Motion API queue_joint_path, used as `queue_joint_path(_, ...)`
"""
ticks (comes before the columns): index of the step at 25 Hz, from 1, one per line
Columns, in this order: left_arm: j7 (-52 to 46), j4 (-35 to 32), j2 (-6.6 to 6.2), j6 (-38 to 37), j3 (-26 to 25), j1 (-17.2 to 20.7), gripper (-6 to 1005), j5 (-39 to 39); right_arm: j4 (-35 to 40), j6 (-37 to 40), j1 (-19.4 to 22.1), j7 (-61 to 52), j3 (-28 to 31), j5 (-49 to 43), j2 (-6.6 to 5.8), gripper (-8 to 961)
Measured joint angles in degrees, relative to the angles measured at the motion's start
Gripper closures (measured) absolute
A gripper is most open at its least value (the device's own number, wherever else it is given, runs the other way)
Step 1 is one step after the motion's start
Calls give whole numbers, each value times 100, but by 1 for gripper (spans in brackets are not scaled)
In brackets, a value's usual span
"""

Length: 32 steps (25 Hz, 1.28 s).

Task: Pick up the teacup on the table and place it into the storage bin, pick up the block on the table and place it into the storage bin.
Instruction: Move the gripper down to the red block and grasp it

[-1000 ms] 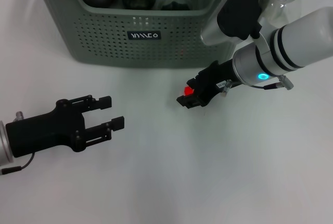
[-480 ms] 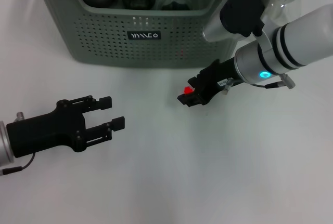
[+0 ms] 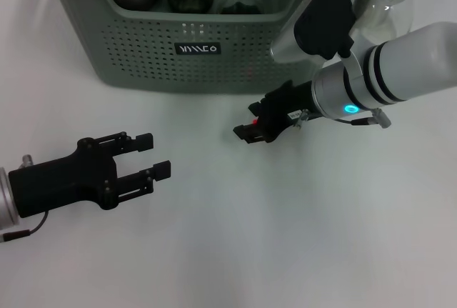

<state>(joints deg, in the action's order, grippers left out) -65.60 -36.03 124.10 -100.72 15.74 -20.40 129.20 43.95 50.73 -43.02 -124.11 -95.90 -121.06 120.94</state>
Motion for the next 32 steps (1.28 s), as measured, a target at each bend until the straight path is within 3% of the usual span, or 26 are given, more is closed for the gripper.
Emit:
queue_joint_path(21,-6,-1,-10,0,-1,-7,372,0,62,1149,-32,-169,370,-177,-96,430)
queue_joint_path(32,-5,-1,-4,0,-1,-5,372,0,69,1071,-7,-162,434,-391,-75,473)
